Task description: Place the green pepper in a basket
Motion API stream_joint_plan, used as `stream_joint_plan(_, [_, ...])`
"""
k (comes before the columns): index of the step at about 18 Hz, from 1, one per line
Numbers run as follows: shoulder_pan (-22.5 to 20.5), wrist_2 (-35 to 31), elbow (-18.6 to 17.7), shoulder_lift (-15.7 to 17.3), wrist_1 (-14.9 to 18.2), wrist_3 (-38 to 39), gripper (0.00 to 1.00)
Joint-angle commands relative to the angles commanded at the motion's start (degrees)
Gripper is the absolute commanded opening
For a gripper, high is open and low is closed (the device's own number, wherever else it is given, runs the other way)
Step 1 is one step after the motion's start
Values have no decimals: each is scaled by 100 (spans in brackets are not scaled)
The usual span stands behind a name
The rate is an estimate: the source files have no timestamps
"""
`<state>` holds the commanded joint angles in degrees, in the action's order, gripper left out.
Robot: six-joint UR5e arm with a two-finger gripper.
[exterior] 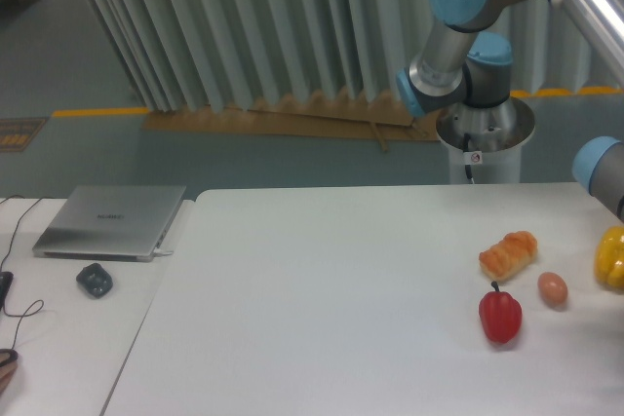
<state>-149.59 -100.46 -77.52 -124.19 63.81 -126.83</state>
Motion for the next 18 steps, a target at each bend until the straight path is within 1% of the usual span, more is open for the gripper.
stream_joint_plan(9, [0, -9, -18, -9, -9, -44, 98])
stream_joint_plan(12, [0, -26, -9, -26, -9, -35, 96])
stream_joint_plan(13, [0, -26, -9, -35, -17, -35, 89])
stream_joint_plan(15, [-9, -26, -9, -35, -17, -26, 85])
stream_joint_plan(17, [-9, -35, -17, -35, -9, -26, 77])
stream_joint_plan(18, [-9, -44, -18, -35, -9, -26, 75])
